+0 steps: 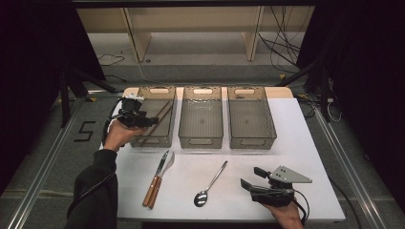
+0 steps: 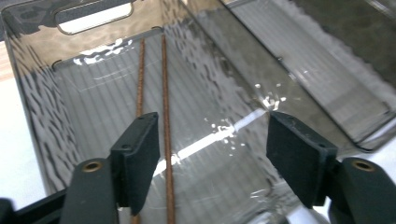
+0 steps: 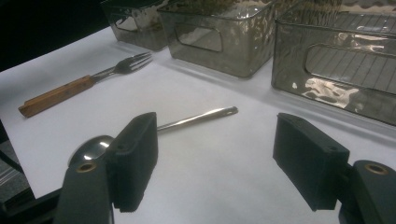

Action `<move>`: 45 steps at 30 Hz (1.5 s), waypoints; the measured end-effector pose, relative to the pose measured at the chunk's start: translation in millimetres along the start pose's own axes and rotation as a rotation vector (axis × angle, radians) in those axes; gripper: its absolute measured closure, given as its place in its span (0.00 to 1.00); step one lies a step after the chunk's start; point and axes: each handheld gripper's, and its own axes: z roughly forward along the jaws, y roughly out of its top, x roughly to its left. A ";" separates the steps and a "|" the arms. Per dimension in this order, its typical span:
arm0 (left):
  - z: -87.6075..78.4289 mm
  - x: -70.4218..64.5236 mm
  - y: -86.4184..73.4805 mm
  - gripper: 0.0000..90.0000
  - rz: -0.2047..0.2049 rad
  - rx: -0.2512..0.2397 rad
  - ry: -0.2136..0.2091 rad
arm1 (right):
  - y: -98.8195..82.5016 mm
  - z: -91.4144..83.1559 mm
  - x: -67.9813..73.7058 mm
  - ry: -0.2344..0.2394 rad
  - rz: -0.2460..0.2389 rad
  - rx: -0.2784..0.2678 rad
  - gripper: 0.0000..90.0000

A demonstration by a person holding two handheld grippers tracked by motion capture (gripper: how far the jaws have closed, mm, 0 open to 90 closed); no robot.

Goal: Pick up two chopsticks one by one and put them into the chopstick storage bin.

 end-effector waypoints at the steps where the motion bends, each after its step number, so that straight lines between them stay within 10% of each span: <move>1: -2.3 -2.9 -1.2 0.36 -0.009 -0.012 -0.005 | 0.0 0.0 0.0 0.000 0.001 0.000 0.35; 10: -19.7 -37.2 -18.6 0.29 -0.034 -0.055 -0.028 | 0.0 0.1 0.6 -0.002 -0.002 0.000 0.35; 45: 4.4 -140.6 -73.6 0.22 0.053 0.061 -0.166 | -0.1 -0.7 1.9 -0.001 -0.014 0.000 0.35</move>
